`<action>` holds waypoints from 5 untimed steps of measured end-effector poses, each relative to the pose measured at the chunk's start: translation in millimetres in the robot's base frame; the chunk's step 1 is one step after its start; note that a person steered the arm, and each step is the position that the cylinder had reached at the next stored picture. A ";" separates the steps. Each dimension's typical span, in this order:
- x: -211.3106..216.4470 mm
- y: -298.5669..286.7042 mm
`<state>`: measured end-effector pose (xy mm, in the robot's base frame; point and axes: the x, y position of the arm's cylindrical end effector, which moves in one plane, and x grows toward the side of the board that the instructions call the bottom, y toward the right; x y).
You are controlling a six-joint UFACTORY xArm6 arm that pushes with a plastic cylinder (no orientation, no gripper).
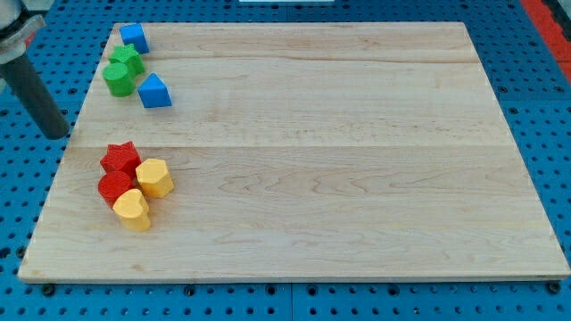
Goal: Move the green star away from the top of the green circle
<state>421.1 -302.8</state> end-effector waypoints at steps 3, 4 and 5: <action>-77.0 -0.4; -98.4 -1.3; -118.4 -1.5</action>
<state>302.7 -304.3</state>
